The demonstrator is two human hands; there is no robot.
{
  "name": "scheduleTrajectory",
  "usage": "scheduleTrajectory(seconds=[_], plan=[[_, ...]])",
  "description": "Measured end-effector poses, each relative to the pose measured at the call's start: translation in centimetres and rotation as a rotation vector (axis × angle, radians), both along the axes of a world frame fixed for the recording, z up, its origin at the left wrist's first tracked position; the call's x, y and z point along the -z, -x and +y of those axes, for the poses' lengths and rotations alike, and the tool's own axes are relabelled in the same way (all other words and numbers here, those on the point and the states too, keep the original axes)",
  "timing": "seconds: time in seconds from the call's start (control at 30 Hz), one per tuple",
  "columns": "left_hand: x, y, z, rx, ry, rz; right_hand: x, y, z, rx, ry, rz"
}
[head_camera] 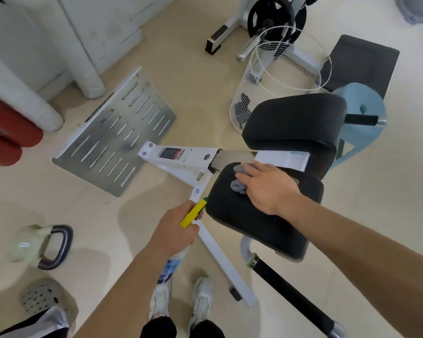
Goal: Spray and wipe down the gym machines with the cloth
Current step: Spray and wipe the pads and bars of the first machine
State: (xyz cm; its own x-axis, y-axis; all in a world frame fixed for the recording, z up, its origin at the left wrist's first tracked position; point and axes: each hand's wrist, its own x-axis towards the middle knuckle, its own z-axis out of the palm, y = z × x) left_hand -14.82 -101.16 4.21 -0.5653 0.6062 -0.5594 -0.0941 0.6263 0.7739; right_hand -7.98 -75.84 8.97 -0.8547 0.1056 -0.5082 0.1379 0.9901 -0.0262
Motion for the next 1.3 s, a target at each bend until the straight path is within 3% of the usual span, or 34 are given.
scheduleTrajectory(seconds=[0.27,0.4,0.5,0.57,0.63,0.73,0.83,0.97,1.03,1.2,1.3], plan=[[1.8,3.8,-1.1,-0.080,-0.069,0.087,10.2,7.7,-4.2,-0.081,-0.098,-0.284],[2.0,5.3,-1.2,-0.079,-0.066,0.099,7.5,2.7,-8.4,-0.275,0.050,-0.207],[2.1,6.2,-1.2,-0.041,-0.065,0.109,3.6,1.0,-7.1,-0.374,0.174,-0.174],[2.4,6.5,-1.4,-0.009,-0.069,0.105,3.3,2.8,-4.2,-0.289,0.166,-0.155],[3.0,6.7,-1.6,0.016,-0.079,0.094,4.3,5.8,-0.6,-0.108,0.055,-0.160],[3.9,6.7,-2.0,0.030,-0.079,0.079,7.2,8.2,-0.3,-0.004,-0.102,-0.164],[4.3,6.9,-2.1,0.052,-0.067,0.074,8.1,5.6,-5.8,-0.102,-0.045,-0.119],[4.2,7.3,-2.3,0.084,-0.075,0.070,4.1,1.4,-8.2,-0.254,0.108,-0.151],[4.3,7.3,-2.4,0.092,-0.083,0.082,2.7,1.5,-5.4,-0.177,0.112,-0.103],[3.9,5.9,-2.1,0.139,-0.076,0.088,1.5,2.0,0.4,0.117,-0.116,-0.059],[3.1,4.4,-1.7,0.207,-0.090,0.085,0.9,-1.5,-4.9,0.020,-0.123,-0.069]])
